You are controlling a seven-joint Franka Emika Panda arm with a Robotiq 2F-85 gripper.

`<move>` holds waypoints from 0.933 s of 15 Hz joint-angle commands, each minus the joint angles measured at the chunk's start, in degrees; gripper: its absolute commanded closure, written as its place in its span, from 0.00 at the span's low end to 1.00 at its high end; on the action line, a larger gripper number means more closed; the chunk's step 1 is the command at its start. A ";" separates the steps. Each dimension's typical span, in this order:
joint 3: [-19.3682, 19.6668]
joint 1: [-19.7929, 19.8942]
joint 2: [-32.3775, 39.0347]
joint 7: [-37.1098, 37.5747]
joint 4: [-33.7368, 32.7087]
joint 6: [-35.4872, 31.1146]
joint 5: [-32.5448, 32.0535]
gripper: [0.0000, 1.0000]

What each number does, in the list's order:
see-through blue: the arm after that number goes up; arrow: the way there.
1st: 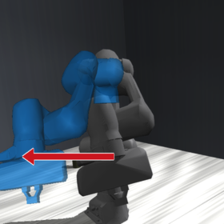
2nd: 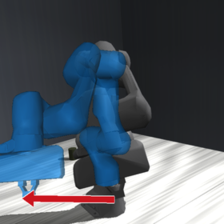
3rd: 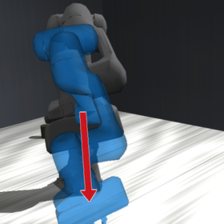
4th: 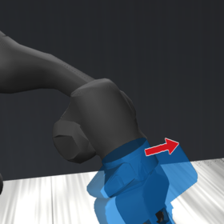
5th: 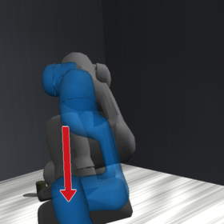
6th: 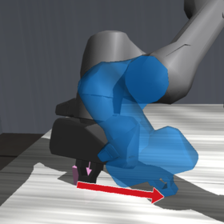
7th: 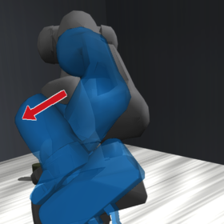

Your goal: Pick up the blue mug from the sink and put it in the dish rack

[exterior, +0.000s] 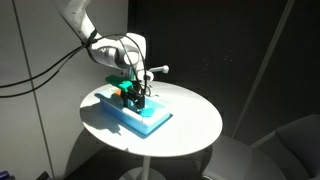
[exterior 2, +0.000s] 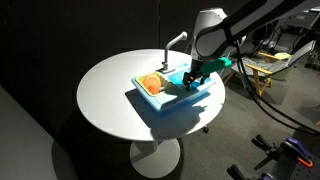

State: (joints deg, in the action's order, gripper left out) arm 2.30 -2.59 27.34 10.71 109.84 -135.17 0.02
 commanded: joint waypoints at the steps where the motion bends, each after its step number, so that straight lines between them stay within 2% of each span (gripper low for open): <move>1: -0.06 0.32 1.07 -2.21 -0.64 -1.47 -1.16 0.00; 7: 0.08 0.09 2.01 -3.24 -1.79 -1.83 -2.26 0.00; 8: 0.00 0.15 1.94 -3.40 -1.71 -2.07 -2.29 0.25; 9: 0.00 0.14 1.92 -3.43 -1.71 -2.15 -2.42 0.27; 10: -0.03 0.11 1.86 -3.44 -1.74 -2.22 -2.48 0.34; 14: -0.19 -0.06 1.49 -3.58 -1.80 -2.26 -2.50 0.68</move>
State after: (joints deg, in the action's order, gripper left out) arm 2.13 -2.70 28.55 8.13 108.69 -136.93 -1.44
